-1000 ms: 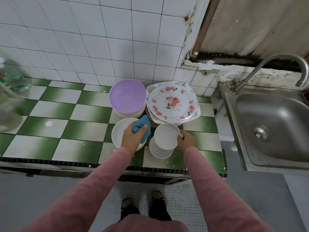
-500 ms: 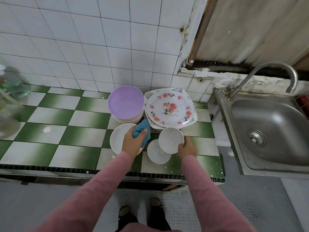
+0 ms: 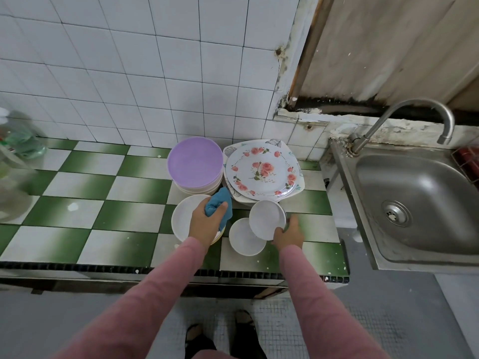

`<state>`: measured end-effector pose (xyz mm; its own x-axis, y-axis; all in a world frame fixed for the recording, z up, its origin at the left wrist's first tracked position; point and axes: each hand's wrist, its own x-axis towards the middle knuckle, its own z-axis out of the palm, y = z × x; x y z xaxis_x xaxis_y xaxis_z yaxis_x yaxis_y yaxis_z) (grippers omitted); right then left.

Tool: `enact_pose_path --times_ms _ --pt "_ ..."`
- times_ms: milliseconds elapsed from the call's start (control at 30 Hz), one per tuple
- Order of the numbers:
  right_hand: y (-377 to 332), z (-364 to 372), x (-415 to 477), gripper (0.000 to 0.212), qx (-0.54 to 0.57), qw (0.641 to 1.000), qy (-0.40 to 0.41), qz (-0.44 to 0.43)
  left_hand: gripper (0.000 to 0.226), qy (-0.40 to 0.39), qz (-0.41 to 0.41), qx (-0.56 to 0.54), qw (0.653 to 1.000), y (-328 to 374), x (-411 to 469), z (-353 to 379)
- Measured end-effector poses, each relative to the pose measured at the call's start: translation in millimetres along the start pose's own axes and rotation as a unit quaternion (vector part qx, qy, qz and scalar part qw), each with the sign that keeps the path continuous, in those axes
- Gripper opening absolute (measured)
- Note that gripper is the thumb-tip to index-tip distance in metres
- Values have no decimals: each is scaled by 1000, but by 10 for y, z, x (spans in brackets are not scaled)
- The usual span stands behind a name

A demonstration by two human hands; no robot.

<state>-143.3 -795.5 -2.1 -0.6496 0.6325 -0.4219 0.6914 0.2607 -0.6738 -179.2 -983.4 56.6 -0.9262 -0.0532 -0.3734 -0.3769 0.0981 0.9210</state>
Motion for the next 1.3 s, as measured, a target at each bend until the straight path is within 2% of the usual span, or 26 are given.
enact_pose_path --times_ms 333,667,867,967,1300 --pt "29 46 -88 33 28 999 6 14 40 -8 -7 -6 1000 -21 -8 -38" --pt "46 94 -210 26 59 998 23 23 30 -26 3 -5 1000 -38 -39 -122" --pt "45 122 -240 18 89 995 9 37 41 -32 1 7 999 -49 -45 -191" --pt "26 131 -252 17 100 994 -1 50 32 -38 4 2 999 -35 -36 -215" --pt "-1 147 -405 23 123 991 12 44 29 -70 16 -2 997 -49 -34 -274"
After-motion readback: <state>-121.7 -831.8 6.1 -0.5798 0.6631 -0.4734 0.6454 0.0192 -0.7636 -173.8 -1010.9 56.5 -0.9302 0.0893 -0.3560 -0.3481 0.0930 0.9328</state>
